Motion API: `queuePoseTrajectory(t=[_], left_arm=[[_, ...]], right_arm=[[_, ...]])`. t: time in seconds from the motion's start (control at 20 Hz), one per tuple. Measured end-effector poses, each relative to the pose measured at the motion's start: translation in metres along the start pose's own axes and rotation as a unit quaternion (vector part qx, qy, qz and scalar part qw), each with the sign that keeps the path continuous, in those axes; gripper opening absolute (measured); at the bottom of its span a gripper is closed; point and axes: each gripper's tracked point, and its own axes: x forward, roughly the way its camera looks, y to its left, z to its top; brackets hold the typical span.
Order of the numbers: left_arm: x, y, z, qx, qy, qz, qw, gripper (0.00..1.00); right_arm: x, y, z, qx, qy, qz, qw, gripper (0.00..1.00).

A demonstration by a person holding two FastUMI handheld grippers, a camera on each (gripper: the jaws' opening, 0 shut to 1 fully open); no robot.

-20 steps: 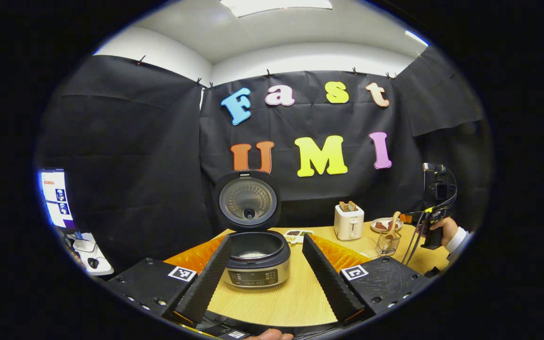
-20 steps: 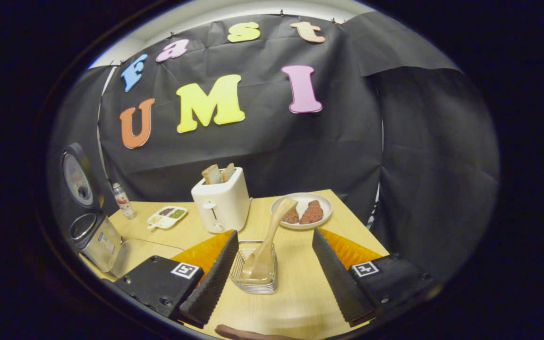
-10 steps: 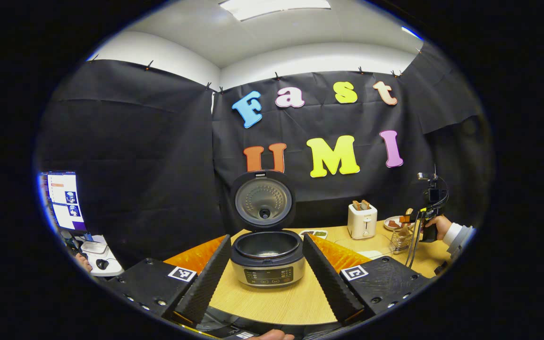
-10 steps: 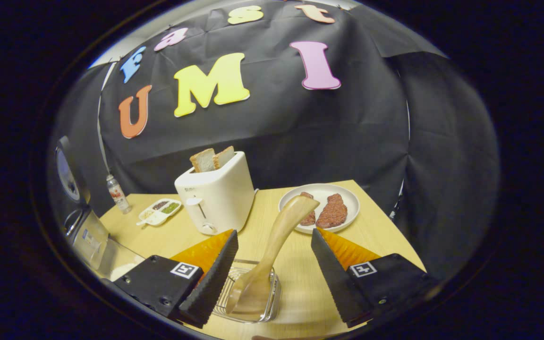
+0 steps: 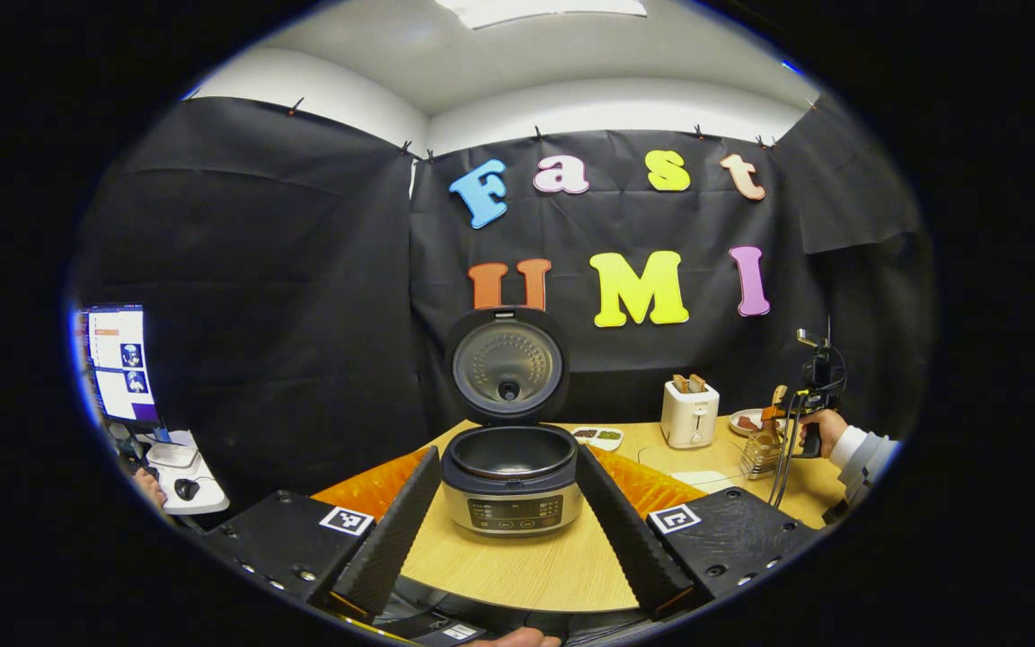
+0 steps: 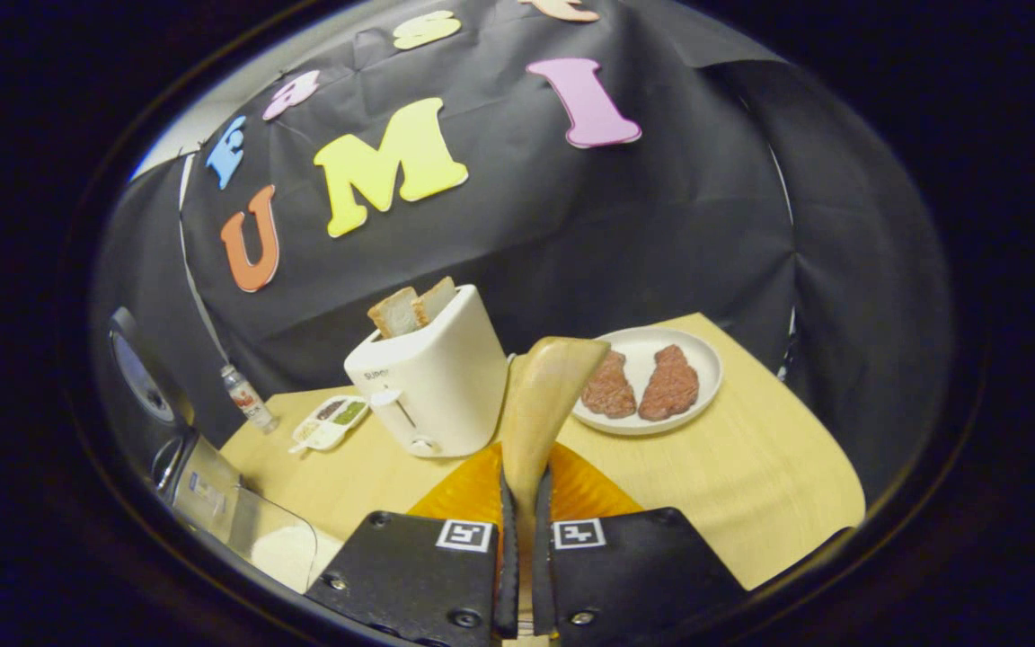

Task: Close the left gripper, press the button to open the rice cooker; take a wooden spoon from the chopstick holder with the right hand, scoop a spoonful of rice and pour it into the rice cooker, then put the wooden spoon back into the chopstick holder.

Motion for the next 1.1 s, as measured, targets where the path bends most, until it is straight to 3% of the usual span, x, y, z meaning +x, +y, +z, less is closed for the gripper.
queuePoseTrajectory(t=[0.45, 0.6, 0.7, 0.75, 1.1], left_arm=[[-0.026, -0.012, -0.004, -0.011, -0.001, -0.039, 0.999, 0.96], [-0.032, -0.010, -0.004, -0.009, -0.003, -0.041, 0.999, 0.96], [-0.036, -0.008, -0.002, -0.013, -0.005, -0.042, 0.999, 0.96], [-0.037, -0.010, -0.002, -0.015, -0.006, -0.047, 0.999, 0.96], [-0.038, -0.012, -0.007, -0.010, -0.005, -0.053, 0.999, 0.96]], right_arm=[[-0.075, 0.042, 0.059, -0.117, -0.077, -0.051, 0.989, 0.10], [-0.098, 0.087, 0.063, -0.102, -0.083, -0.003, 0.991, 0.10], [-0.110, 0.133, 0.064, -0.081, -0.089, 0.062, 0.991, 0.10], [-0.114, 0.147, 0.059, -0.080, -0.089, 0.076, 0.990, 0.09], [-0.105, 0.215, -0.008, -0.170, -0.086, 0.074, 0.979, 0.10]])
